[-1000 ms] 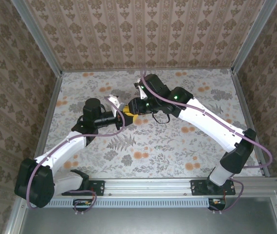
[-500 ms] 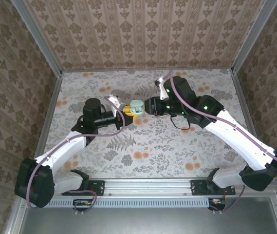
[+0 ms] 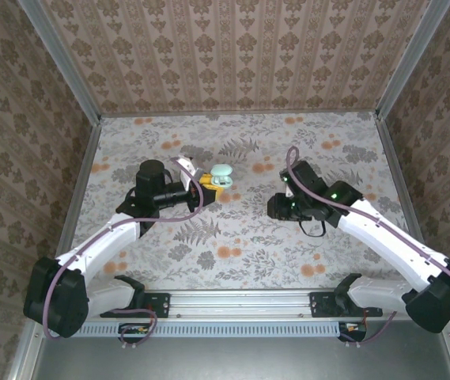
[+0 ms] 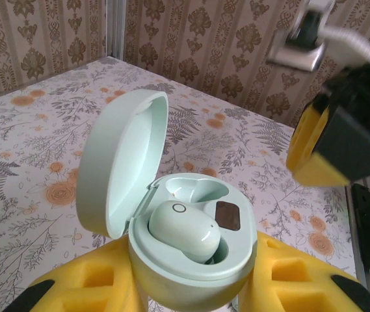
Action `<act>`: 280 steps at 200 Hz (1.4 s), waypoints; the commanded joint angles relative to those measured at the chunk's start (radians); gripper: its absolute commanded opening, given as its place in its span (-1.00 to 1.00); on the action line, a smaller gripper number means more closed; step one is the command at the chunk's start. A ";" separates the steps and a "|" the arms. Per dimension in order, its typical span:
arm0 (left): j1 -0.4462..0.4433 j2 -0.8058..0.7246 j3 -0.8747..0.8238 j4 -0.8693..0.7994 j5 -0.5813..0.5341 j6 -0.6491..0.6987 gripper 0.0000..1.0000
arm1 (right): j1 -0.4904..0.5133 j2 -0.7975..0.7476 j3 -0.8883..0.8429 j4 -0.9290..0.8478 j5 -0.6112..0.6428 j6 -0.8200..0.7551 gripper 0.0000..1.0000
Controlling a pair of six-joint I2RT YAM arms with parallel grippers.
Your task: Insert the wireless bluetooth earbuds into the charging case
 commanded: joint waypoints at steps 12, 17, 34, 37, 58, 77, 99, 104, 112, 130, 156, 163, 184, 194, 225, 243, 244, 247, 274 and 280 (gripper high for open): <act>0.004 -0.049 0.016 -0.024 -0.011 0.036 -0.55 | 0.021 0.045 -0.068 0.077 -0.003 0.042 -0.34; 0.004 -0.053 0.015 -0.029 -0.016 0.039 -0.55 | 0.031 0.058 -0.069 0.078 0.013 0.045 -0.35; 0.005 -0.069 0.008 -0.045 -0.027 0.046 -0.55 | 0.072 0.112 -0.060 0.058 0.074 0.047 -0.35; 0.004 -0.072 0.007 -0.048 -0.029 0.047 -0.55 | 0.080 0.126 -0.058 0.054 0.086 0.048 -0.35; 0.005 -0.090 0.002 -0.080 -0.037 0.061 -0.55 | 0.124 0.201 -0.041 0.045 0.124 0.052 -0.35; 0.004 -0.110 -0.002 -0.107 -0.045 0.073 -0.55 | 0.157 0.275 -0.042 0.073 0.122 0.065 -0.35; 0.006 -0.133 -0.005 -0.130 -0.057 0.083 -0.55 | 0.189 0.349 -0.028 0.101 0.108 0.078 -0.36; 0.005 -0.137 -0.007 -0.133 -0.060 0.084 -0.55 | 0.195 0.364 -0.022 0.101 0.108 0.080 -0.36; 0.008 -0.143 -0.009 -0.137 -0.061 0.084 -0.55 | 0.209 0.387 -0.010 0.102 0.109 0.080 -0.37; 0.009 -0.152 -0.010 -0.140 -0.065 0.086 -0.55 | 0.229 0.430 0.013 0.101 0.115 0.080 -0.38; 0.010 -0.159 -0.007 -0.154 -0.066 0.092 -0.55 | 0.239 0.475 0.030 0.098 0.118 0.077 -0.40; 0.010 -0.161 -0.005 -0.157 -0.066 0.093 -0.55 | 0.239 0.484 0.032 0.097 0.121 0.076 -0.42; 0.011 -0.168 -0.006 -0.164 -0.069 0.097 -0.55 | 0.240 0.504 0.040 0.092 0.131 0.068 -0.43; 0.011 -0.169 -0.006 -0.167 -0.068 0.099 -0.55 | 0.239 0.512 0.045 0.090 0.134 0.066 -0.43; 0.013 -0.171 -0.006 -0.169 -0.068 0.098 -0.55 | 0.239 0.536 0.062 0.084 0.140 0.056 -0.43; 0.013 -0.174 -0.004 -0.171 -0.069 0.100 -0.55 | 0.239 0.551 0.071 0.079 0.139 0.052 -0.43; 0.013 -0.174 -0.004 -0.171 -0.068 0.099 -0.55 | 0.239 0.552 0.071 0.079 0.140 0.051 -0.43; 0.013 -0.174 -0.004 -0.171 -0.068 0.099 -0.55 | 0.239 0.555 0.071 0.079 0.140 0.051 -0.43; 0.013 -0.175 -0.002 -0.175 -0.068 0.102 -0.55 | 0.239 0.568 0.075 0.072 0.146 0.051 -0.42; 0.013 -0.174 -0.003 -0.175 -0.067 0.102 -0.55 | 0.239 0.570 0.075 0.071 0.149 0.051 -0.41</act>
